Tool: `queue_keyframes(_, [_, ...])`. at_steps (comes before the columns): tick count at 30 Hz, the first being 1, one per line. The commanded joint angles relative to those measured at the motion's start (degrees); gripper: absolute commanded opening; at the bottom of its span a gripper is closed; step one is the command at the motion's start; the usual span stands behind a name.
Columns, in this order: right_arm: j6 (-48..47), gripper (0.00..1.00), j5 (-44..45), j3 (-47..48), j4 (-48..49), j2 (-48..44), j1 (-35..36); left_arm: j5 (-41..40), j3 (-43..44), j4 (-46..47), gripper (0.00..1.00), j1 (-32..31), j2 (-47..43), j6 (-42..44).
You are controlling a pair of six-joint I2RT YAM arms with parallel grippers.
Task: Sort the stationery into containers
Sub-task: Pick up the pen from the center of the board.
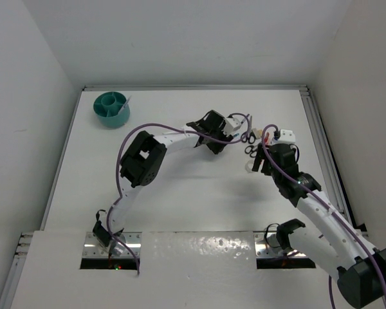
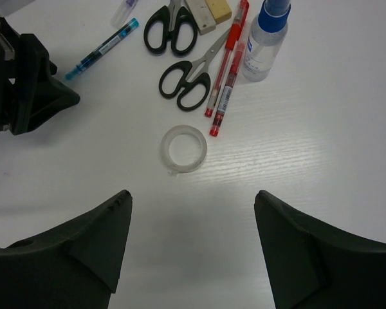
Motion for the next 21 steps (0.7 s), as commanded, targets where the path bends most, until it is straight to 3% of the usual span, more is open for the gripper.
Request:
queue_keyframes(1, [-0.65, 0.75, -0.18, 1.15, 1.03, -0.96, -0.21, -5.02, 0.52, 1.48, 0.44, -0.45, 2.35, -0.63])
queue_keyframes(4, [-1.62, 0.75, -0.09, 1.59, 0.59, -1.14, -0.29, -5.99, 0.44, 1.57, 0.34, -0.45, 3.24, -0.19])
queue_keyframes(8, [-2.32, 0.75, -0.18, 1.85, 0.76, -1.32, -0.21, -5.47, 0.09, 2.0, 0.12, -0.53, 3.33, -0.36])
queue_keyframes(9, [-2.32, 0.75, -0.18, 2.03, 0.85, -1.14, -0.29, -5.2, -0.09, 1.92, 0.02, -0.54, 3.24, -0.63])
queue_keyframes(16, [-6.09, 0.75, -3.68, 3.52, -1.08, -1.49, -0.29, 0.86, 1.92, -3.0, 0.0, 0.52, 0.87, 1.38])
queue_keyframes(21, [-13.3, 0.75, -13.77, 4.57, -1.0, -3.6, -0.29, 6.66, 2.9, -8.98, 0.0, 3.5, -4.31, 11.13])
